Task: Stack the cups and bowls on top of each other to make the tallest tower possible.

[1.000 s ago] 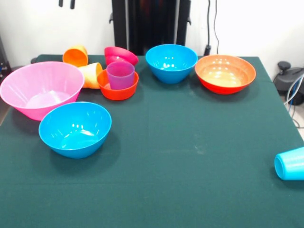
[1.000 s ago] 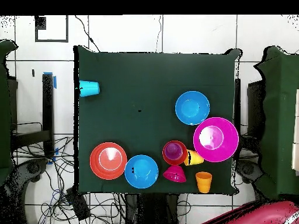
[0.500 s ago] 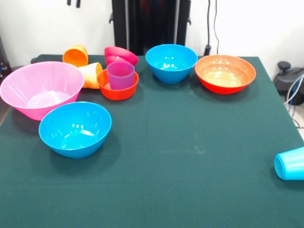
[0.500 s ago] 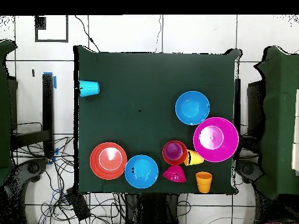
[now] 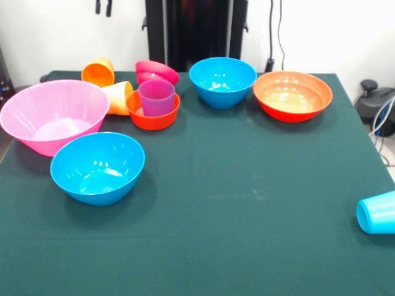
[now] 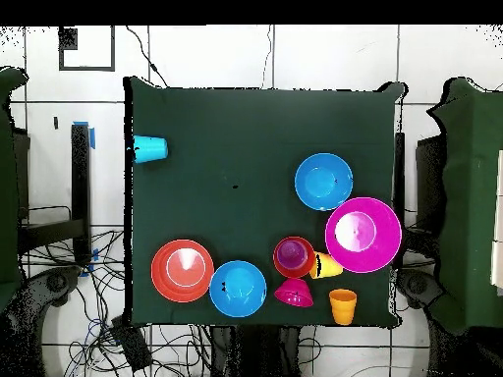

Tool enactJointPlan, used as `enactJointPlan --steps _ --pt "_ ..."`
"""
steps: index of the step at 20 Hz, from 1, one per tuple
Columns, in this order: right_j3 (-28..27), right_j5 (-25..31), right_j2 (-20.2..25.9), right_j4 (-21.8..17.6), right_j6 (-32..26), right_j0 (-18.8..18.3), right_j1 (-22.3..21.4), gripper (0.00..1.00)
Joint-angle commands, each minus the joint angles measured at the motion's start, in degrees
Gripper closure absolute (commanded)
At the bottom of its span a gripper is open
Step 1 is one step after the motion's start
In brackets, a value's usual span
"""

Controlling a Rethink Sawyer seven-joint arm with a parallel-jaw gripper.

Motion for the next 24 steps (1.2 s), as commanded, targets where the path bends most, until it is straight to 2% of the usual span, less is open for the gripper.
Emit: enactJointPlan --steps 1,7,14,21,24 --pt "-9.82 7.70 10.19 3.88 -1.92 -0.24 4.45 0.00" --pt "-10.30 7.34 10.76 4.16 -1.78 -0.72 5.37 0.00" --pt "-12.59 9.10 10.51 4.68 -1.50 -1.81 7.76 0.00" --pt "-14.39 8.50 10.98 5.65 -1.76 -3.11 9.43 0.00" --pt "-16.16 9.68 11.22 4.95 -0.60 -2.88 10.77 0.00"
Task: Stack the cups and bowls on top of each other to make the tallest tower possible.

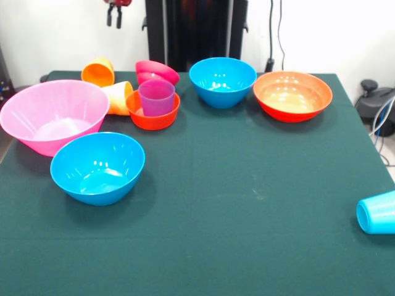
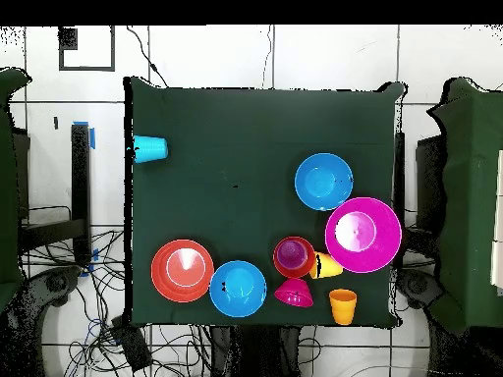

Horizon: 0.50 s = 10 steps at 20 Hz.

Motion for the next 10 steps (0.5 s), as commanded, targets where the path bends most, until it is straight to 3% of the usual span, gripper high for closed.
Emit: enactJointPlan --steps 1,6,10 --pt "-11.78 9.49 9.63 4.16 -0.90 1.77 4.47 0.00" --pt "-15.29 9.85 10.04 4.78 -0.70 -1.05 6.53 0.00" --pt "-18.66 9.68 9.82 1.92 -4.37 -1.04 10.23 0.00"
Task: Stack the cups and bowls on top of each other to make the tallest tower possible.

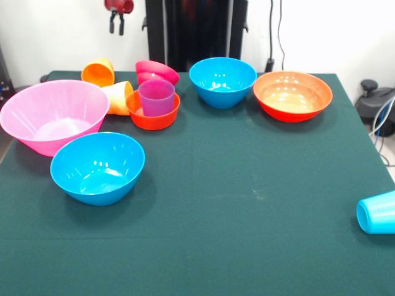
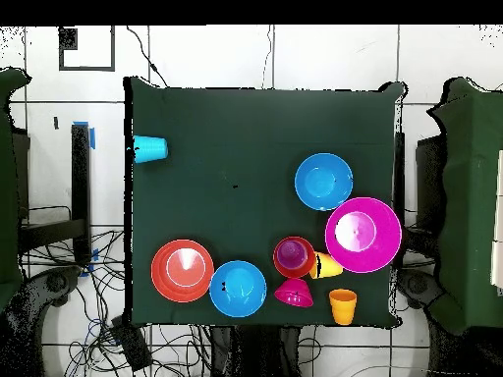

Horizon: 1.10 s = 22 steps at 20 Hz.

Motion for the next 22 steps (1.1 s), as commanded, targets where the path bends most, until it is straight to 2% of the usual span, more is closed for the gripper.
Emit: enactJointPlan --steps 1,5,7,12,14,15,17,20,22 --pt "-14.86 6.78 9.16 1.39 -6.75 0.23 8.14 0.00" --pt "-16.35 1.01 7.59 0.95 -18.68 -4.53 10.67 0.00" --pt "-18.36 -1.99 6.68 -1.04 -27.27 -5.81 12.19 0.00" --pt "-23.42 -4.96 4.60 -4.13 -43.34 -9.85 15.65 0.00" --pt "-24.98 -4.88 3.72 -5.80 -48.28 -10.07 17.26 0.00" --pt "-25.60 -4.75 3.40 -6.56 -50.44 -10.26 17.82 0.00" --pt "-27.32 -3.29 2.99 -7.65 -50.74 -10.99 18.65 0.00" --pt "-29.46 -1.62 3.62 -9.34 -50.28 -10.28 19.24 0.00" --pt "-30.04 -0.22 3.98 -9.82 -52.29 -9.06 19.88 0.00"
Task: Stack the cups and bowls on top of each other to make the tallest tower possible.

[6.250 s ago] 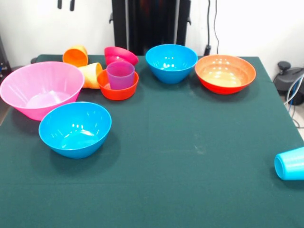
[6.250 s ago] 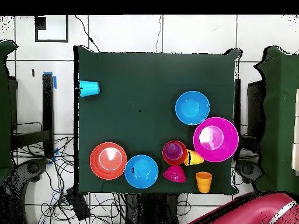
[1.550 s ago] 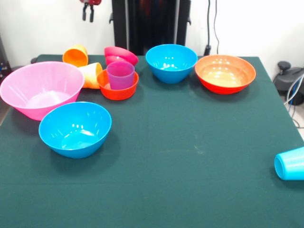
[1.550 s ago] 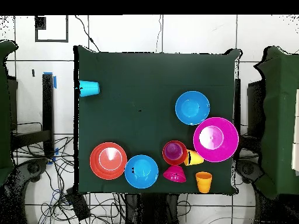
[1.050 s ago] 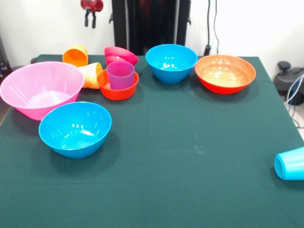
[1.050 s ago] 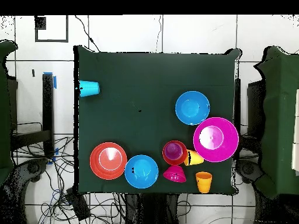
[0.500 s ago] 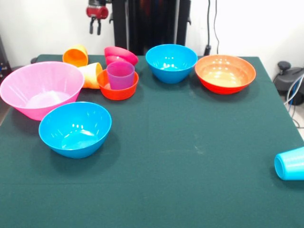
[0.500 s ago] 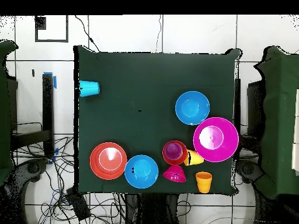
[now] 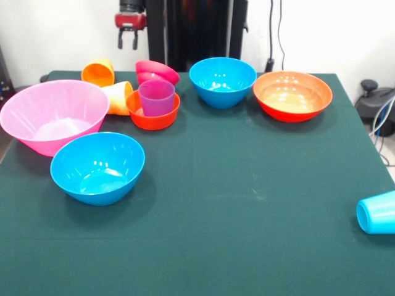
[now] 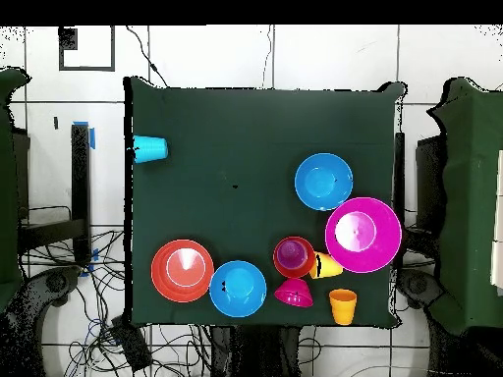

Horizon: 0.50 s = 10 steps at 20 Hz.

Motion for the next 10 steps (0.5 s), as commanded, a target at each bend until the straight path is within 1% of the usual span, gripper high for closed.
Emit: enactJointPlan --steps 1,3,5,8,10 --pt "-12.52 7.89 5.97 -3.10 -20.25 4.27 8.06 0.00" --pt "-12.56 8.37 6.14 -3.05 -20.98 4.44 8.11 0.00" --pt "-11.88 8.90 5.98 -3.41 -23.05 5.31 8.50 0.00" --pt "-11.22 9.06 5.34 -3.08 -26.17 4.48 8.39 0.00" --pt "-12.41 9.15 5.03 -3.55 -26.63 3.75 8.92 0.00"
